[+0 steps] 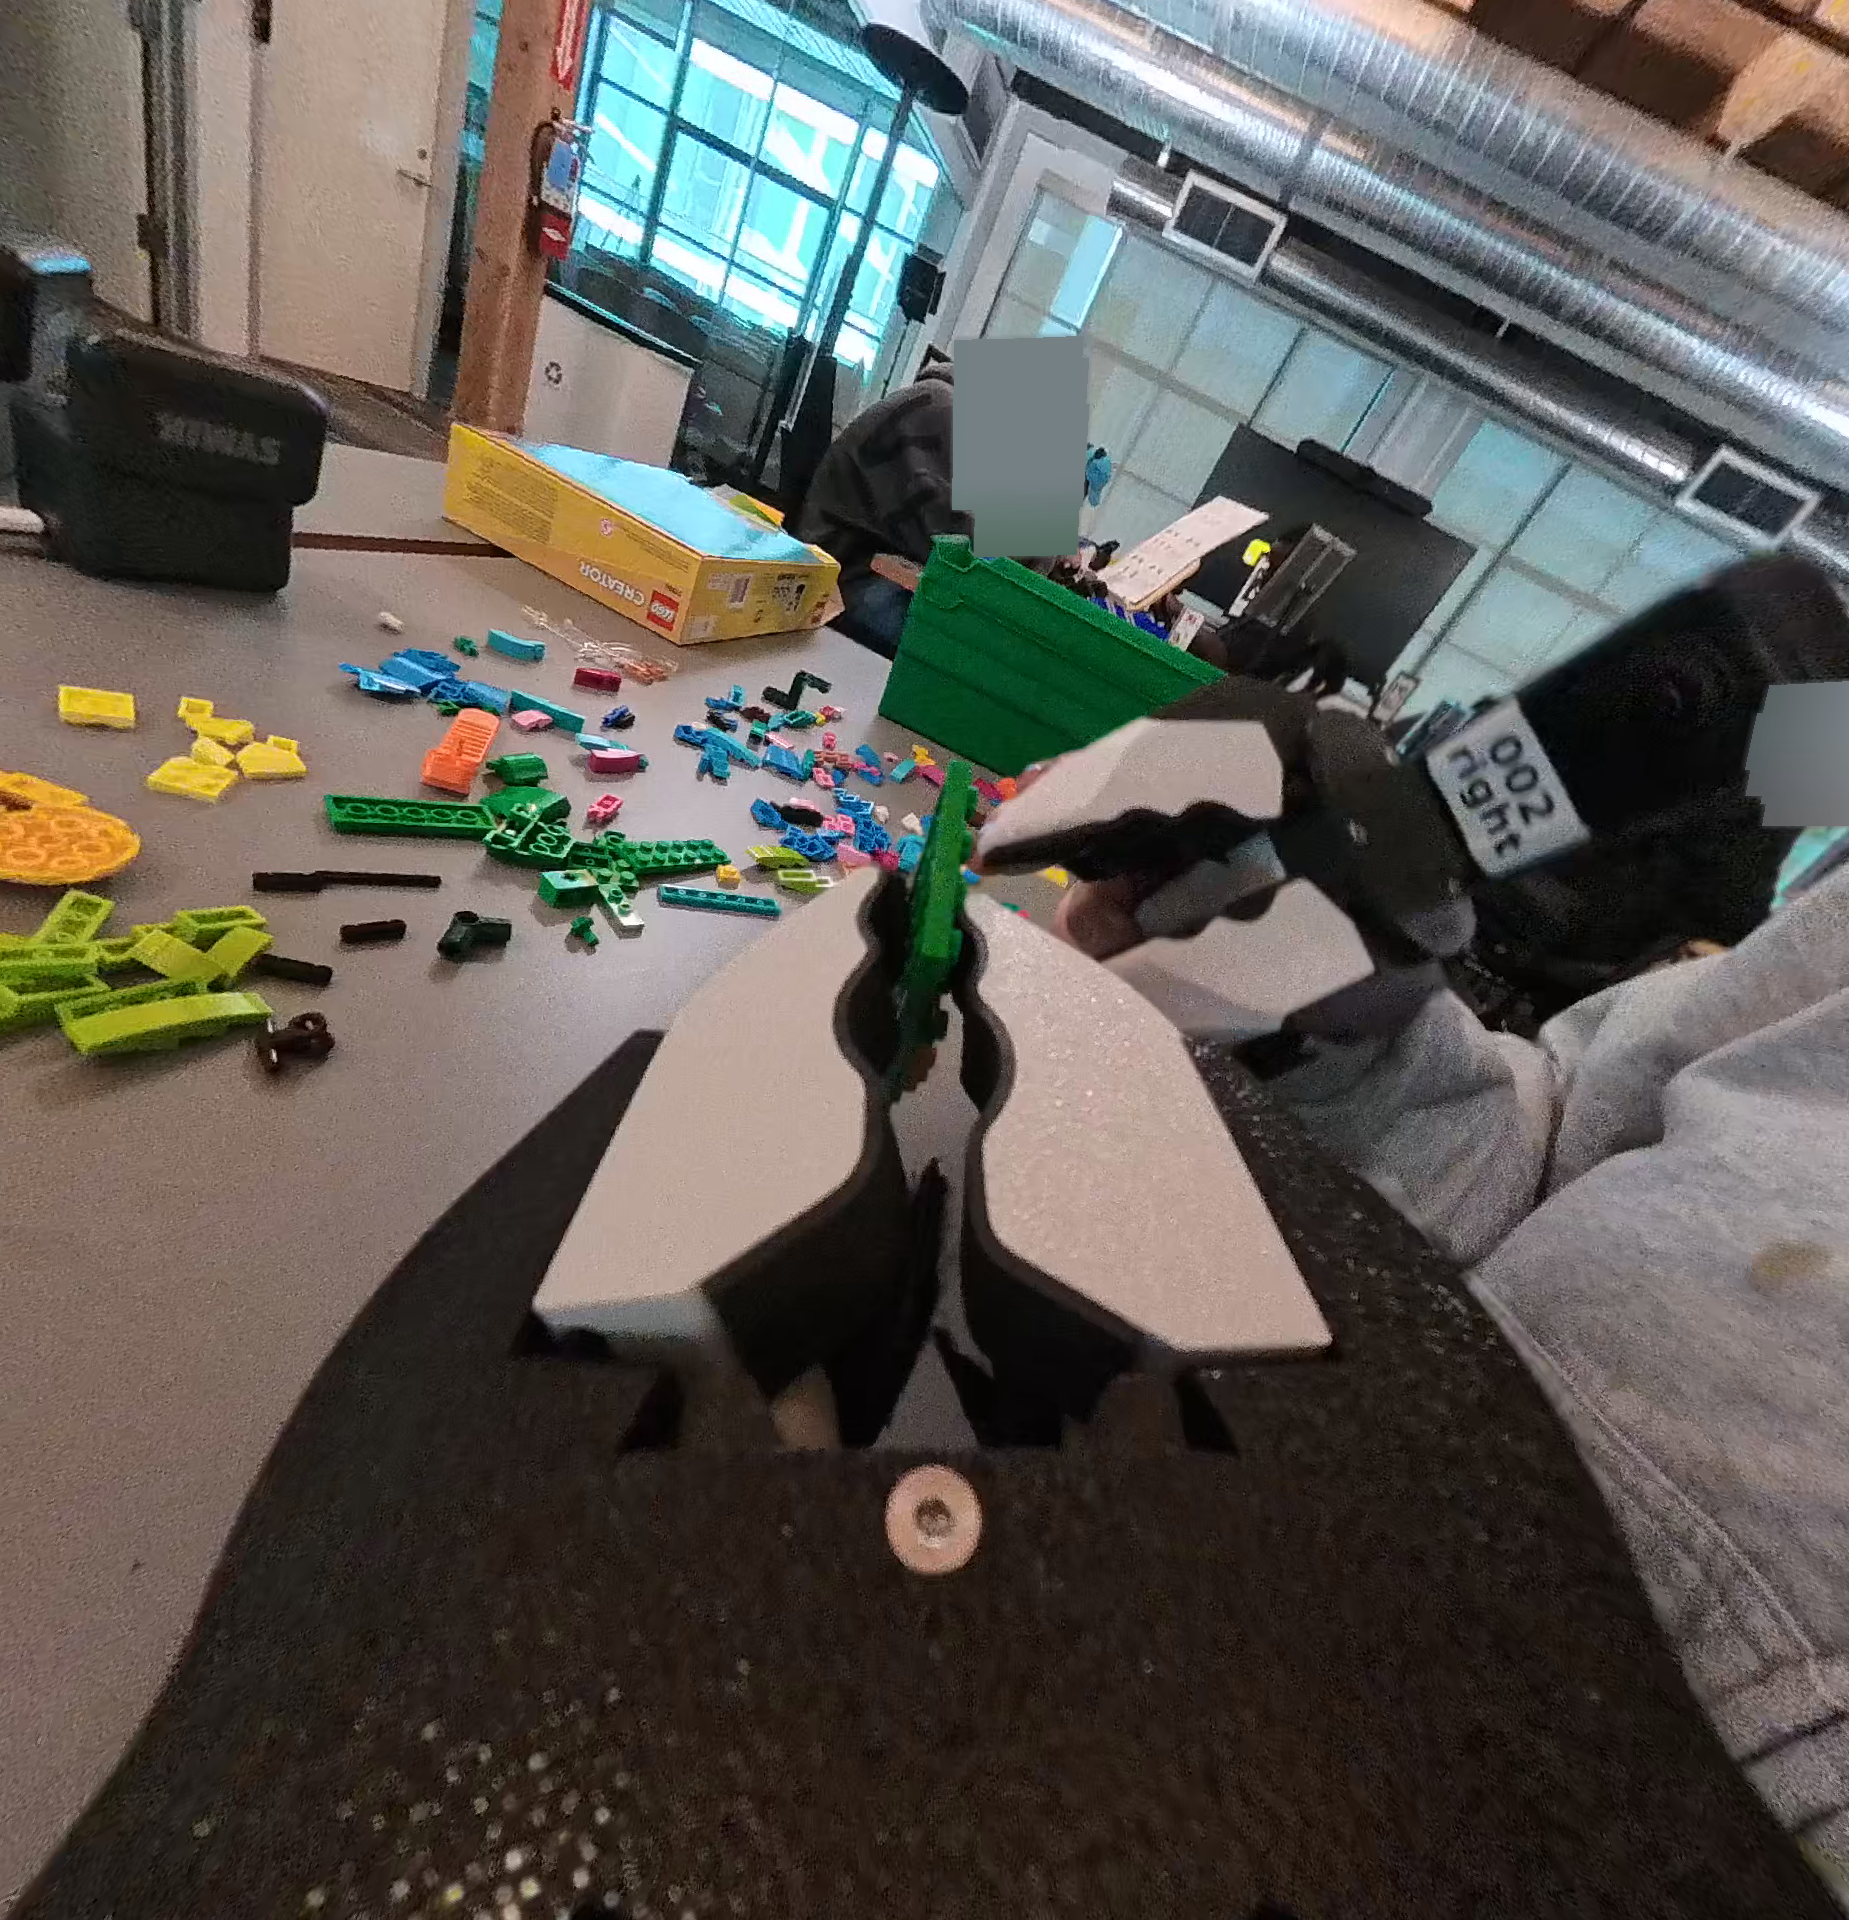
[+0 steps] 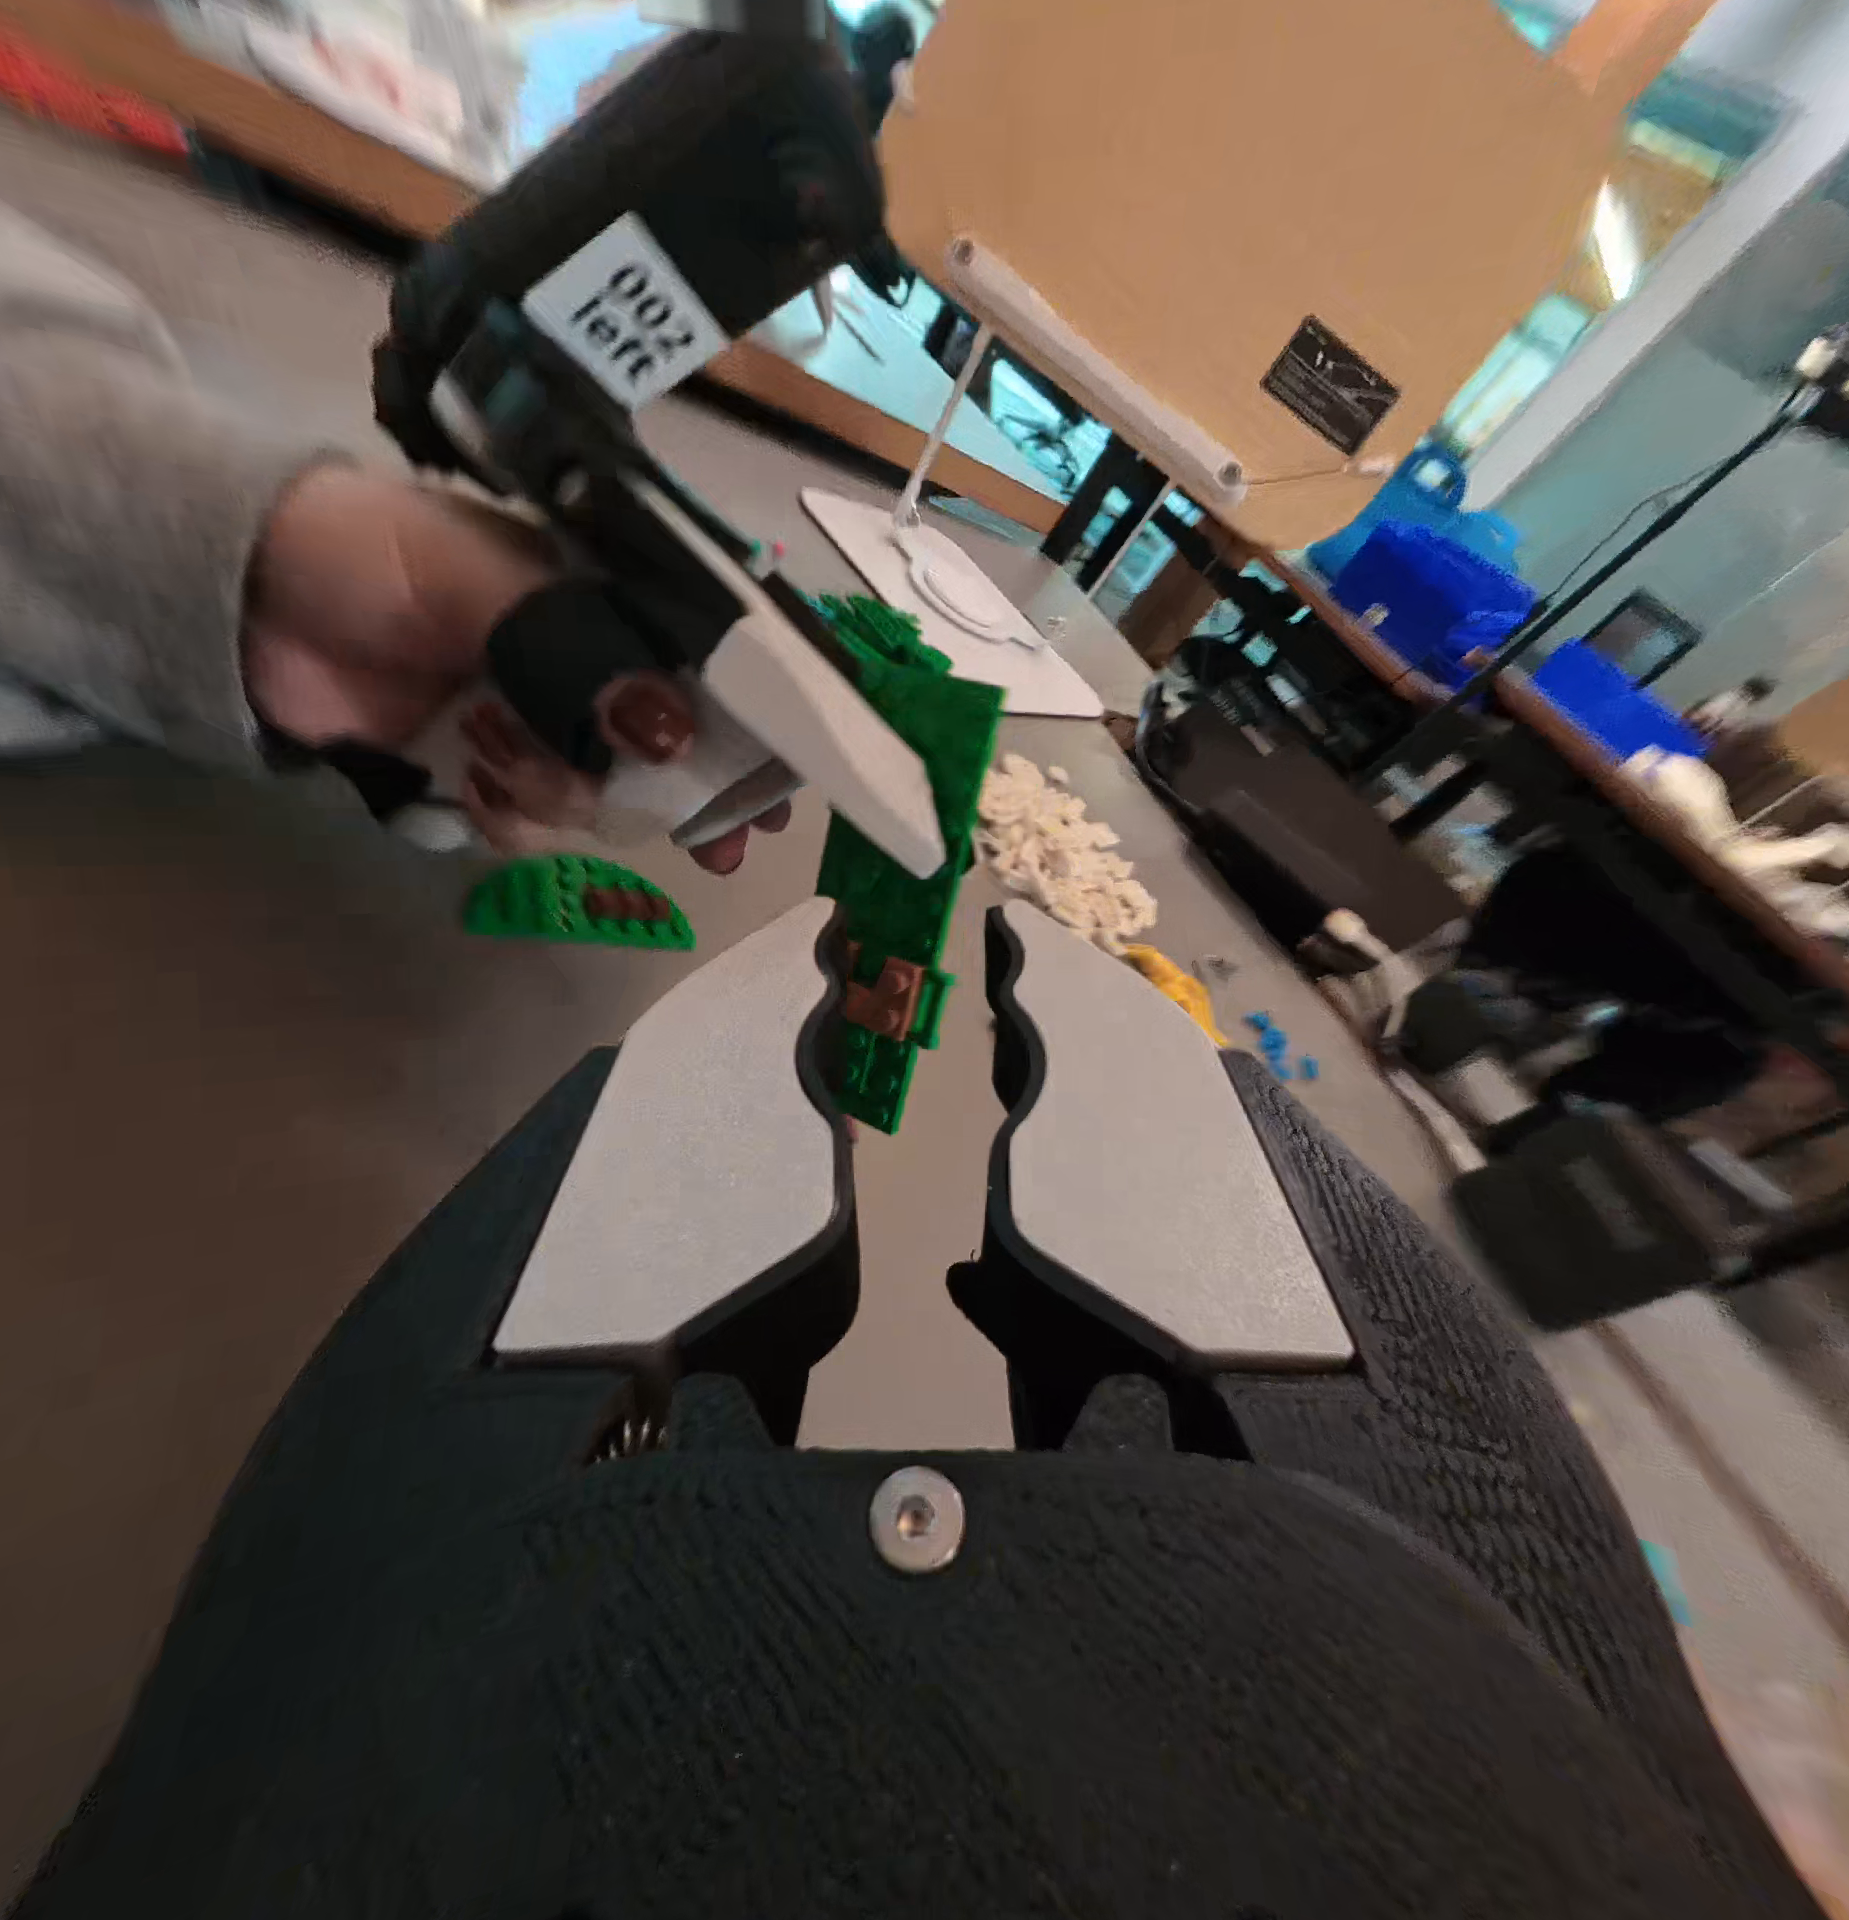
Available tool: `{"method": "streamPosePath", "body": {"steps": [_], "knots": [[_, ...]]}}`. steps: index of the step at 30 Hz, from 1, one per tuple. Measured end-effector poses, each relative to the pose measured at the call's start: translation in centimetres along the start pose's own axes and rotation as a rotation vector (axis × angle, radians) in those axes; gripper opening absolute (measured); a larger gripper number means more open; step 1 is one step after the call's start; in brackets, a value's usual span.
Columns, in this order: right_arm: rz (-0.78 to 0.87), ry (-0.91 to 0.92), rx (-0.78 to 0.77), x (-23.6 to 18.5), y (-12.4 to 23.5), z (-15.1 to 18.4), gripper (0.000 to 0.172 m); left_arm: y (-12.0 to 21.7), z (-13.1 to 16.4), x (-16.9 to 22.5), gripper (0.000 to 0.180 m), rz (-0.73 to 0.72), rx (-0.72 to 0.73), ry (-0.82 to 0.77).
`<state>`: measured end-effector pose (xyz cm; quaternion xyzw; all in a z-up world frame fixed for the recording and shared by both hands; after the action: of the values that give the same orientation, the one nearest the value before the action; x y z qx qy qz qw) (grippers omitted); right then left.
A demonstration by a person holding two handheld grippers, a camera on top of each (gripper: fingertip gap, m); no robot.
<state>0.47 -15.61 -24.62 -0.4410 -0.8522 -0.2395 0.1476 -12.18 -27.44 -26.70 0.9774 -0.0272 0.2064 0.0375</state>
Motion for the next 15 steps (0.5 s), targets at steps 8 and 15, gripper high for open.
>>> {"method": "streamPosePath", "body": {"steps": [8,15], "knots": [[-0.210,-0.336,-0.057,1.7,0.2,1.2,0.028,0.4,0.0,1.2,0.007,0.079,0.008,-0.132],[-0.139,-0.208,-0.093,0.8,-0.4,0.9,0.012,0.2,-0.1,1.1,0.007,0.049,0.015,-0.113]]}}
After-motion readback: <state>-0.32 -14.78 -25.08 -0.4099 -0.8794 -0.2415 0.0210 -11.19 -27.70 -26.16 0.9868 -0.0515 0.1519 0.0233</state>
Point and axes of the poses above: each gripper's, where its closed fingertips meet, y back along the fingers, z out of its underside, x = y × z across the jaws, the point moved 10 cm from there along y, back along the fingers, and after that the axes turned 12 degrees about -z, right-handed, at the moved point
